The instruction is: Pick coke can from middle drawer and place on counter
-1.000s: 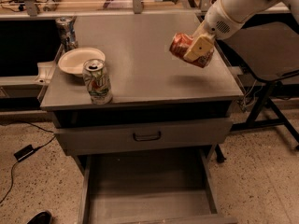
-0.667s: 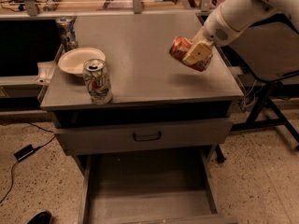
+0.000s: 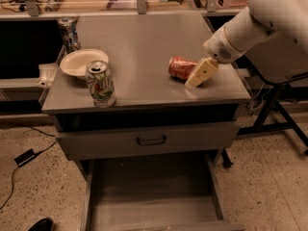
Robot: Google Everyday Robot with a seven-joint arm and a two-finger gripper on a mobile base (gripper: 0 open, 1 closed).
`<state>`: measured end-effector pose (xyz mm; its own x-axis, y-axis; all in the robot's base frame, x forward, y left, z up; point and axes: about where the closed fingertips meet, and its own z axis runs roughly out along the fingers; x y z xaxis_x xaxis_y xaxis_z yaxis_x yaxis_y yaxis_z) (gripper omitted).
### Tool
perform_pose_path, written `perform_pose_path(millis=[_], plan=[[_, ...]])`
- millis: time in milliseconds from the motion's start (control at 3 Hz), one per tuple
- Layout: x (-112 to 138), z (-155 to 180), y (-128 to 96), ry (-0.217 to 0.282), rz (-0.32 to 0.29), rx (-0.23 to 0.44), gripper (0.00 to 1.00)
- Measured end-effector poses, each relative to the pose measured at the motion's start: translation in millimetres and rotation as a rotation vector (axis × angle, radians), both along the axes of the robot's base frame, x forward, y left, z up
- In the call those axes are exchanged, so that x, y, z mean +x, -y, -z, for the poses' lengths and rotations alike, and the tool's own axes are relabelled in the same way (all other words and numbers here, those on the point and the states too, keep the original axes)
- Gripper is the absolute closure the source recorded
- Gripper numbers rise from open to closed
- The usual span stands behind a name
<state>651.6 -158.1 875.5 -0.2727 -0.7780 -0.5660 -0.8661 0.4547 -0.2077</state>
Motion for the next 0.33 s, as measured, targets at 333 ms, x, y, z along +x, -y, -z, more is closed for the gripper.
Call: perform_pose_path(millis=[333], plan=[[0.0,0.0,0.0,0.000,0.000,0.000,0.00]])
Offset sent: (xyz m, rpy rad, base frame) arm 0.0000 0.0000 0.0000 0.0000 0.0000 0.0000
